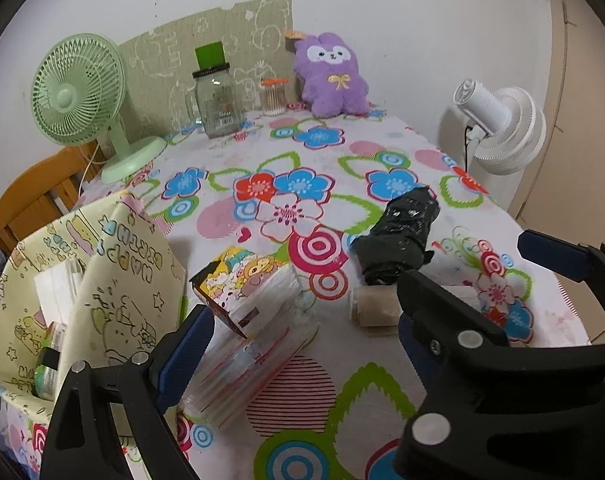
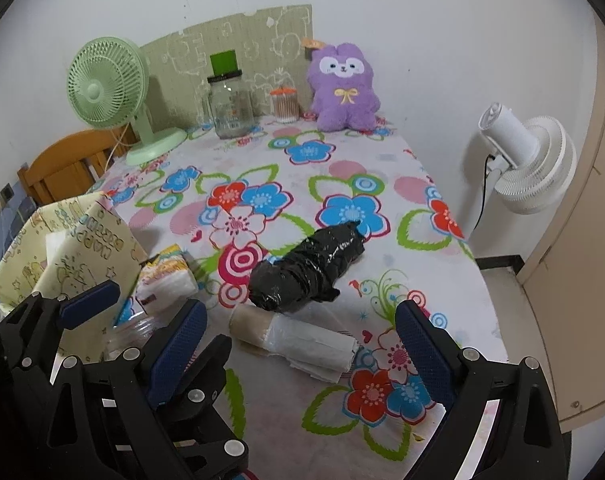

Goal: Organize soft objects
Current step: 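Grasp the clear plastic sleeve with the left tool while the right tool grasps the wrapped paper roll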

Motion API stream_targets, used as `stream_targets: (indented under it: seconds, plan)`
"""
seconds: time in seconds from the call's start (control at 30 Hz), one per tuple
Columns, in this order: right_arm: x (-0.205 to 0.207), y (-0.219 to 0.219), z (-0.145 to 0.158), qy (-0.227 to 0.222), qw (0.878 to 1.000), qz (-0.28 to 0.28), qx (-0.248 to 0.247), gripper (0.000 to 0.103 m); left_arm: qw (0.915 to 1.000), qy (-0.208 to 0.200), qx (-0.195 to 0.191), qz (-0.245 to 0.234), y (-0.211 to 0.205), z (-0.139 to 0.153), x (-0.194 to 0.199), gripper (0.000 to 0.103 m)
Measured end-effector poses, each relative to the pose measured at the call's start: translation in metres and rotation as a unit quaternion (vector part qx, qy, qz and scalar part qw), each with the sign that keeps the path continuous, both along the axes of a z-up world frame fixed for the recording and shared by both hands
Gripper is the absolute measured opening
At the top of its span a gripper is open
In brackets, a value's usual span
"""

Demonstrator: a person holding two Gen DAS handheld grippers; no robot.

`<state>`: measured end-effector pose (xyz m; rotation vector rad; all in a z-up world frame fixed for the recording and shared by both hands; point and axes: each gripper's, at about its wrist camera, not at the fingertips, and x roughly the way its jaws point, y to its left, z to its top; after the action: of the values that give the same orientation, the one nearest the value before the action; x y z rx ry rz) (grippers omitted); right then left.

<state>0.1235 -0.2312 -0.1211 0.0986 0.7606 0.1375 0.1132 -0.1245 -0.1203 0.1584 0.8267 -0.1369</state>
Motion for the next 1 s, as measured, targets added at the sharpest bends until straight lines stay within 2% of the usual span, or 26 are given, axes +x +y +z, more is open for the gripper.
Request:
stream_targets:
  seconds: [0.57, 1.0]
  plan:
    - [0.021, 0.004, -0.030, 0.042, 0.999, 0.006, 0.000, 0.097, 0.9984, 0.057, 0.001, 0.002, 0.004, -0.032, 0.020, 0.095]
    - [0.034, 0.006, -0.043, 0.056, 0.998, 0.019, 0.021, 0.097, 0.9979, 0.064, -0.008, -0.004, 0.006, -0.036, 0.026, 0.095]
